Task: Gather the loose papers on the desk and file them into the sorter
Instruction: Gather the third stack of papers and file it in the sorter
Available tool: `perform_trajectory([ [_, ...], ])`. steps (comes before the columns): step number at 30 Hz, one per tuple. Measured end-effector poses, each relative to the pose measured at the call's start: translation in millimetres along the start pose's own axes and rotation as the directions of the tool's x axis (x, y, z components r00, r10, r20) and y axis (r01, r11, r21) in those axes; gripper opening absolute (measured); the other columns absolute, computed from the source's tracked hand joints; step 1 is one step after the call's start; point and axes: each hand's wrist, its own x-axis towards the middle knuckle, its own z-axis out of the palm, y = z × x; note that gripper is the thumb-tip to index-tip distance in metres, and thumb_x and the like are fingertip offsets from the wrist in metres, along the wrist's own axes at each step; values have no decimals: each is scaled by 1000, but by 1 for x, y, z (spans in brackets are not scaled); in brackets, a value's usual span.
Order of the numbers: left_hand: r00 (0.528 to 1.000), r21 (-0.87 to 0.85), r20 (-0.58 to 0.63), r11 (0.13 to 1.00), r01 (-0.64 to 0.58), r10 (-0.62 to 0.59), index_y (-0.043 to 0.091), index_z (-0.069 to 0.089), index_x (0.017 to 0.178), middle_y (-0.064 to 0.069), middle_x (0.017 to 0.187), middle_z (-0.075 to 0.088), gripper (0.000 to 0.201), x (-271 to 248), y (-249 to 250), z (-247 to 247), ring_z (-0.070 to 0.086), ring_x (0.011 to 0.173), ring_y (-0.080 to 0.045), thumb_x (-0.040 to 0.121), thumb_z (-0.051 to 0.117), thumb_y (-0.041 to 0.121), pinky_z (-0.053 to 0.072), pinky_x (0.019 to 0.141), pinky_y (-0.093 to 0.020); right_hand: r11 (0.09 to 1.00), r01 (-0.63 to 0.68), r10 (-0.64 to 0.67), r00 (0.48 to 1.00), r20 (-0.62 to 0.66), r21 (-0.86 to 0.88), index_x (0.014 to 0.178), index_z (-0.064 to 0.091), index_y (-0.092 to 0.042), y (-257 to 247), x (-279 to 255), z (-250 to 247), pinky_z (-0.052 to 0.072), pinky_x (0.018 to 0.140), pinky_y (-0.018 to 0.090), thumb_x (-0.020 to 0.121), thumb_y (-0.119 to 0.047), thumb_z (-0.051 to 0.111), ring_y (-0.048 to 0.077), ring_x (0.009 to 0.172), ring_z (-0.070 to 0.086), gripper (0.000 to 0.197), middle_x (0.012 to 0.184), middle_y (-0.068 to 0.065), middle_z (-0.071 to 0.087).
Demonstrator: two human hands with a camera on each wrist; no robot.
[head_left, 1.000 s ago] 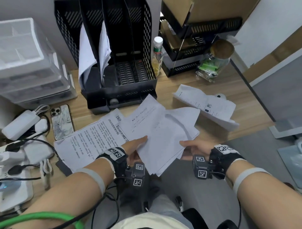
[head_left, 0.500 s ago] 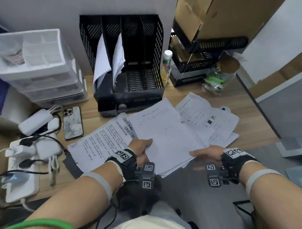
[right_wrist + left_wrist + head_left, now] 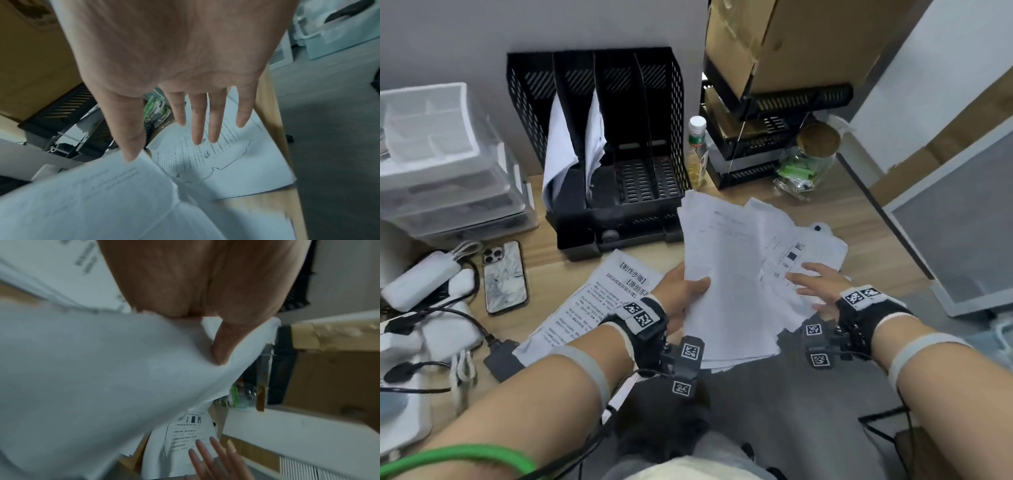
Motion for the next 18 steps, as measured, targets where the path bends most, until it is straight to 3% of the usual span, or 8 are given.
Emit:
perform_trajectory([
  [2, 997, 126, 73, 991, -36, 27, 13, 66, 125, -20, 124, 70, 34, -2, 13, 6, 69, 107, -38, 92, 62, 5, 53, 99, -55, 999, 31, -30, 998, 57, -9, 146, 35, -29, -9, -3, 0, 40, 106, 46, 74, -45, 80, 21, 126, 54, 86, 144, 3, 51],
  [5, 986, 247, 149, 963, -104, 69, 16, 72, 116, -22, 122, 70, 27, -7, 35, 10, 68, 109, -40, 90, 67, 13, 52, 100, -55, 990, 140, -141, 988, 67, 29, 149, 28, -34, -21, -1, 6, 36, 109, 54, 64, -50, 85, 24, 137, 41, 104, 151, -1, 42],
  [8, 978, 216, 159, 962, -168, 135, 1, 66, 122, -23, 115, 70, 29, -10, 54, 3, 68, 97, -33, 93, 63, 4, 56, 94, -48, 952, 242, -264, 959, 101, 187, 138, 44, -32, -34, -2, 13, 39, 105, 50, 44, -52, 93, 21, 130, 50, 108, 136, -10, 60],
  [10, 973, 208, 148, 956, -206, 178, 1, 68, 118, -16, 103, 73, 25, -12, 65, -5, 72, 84, -25, 94, 61, 1, 61, 81, -38, 890, 301, -353, 930, 101, 342, 131, 54, -22, -46, -9, 18, 42, 103, 45, 48, -38, 92, 21, 124, 57, 92, 121, -7, 70],
  [12, 965, 218, 92, 941, -260, 245, 5, 70, 112, -14, 99, 73, 20, -14, 74, -15, 71, 80, -21, 94, 61, 2, 59, 76, -32, 828, 349, -420, 905, 71, 439, 125, 59, -13, -59, -13, 23, 44, 106, 50, 53, -25, 91, 27, 117, 63, 80, 118, 2, 72],
  [15, 903, 243, -75, 886, -395, 423, 5, 70, 111, -17, 104, 69, 19, -14, 80, -34, 64, 90, -23, 93, 64, 3, 54, 86, -37, 780, 438, -493, 870, 7, 447, 108, 69, -4, -77, -17, 38, 48, 102, 55, 71, -8, 82, 34, 107, 68, 40, 112, 16, 73],
  [18, 840, 230, -202, 858, -460, 504, 0, 65, 120, -20, 113, 70, 29, -14, 80, -48, 66, 99, -26, 92, 66, 5, 53, 95, -42, 760, 587, -604, 796, -31, 277, 94, 74, -15, -90, -26, 62, 52, 97, 54, 80, -13, 74, 30, 102, 70, 13, 105, 12, 75],
])
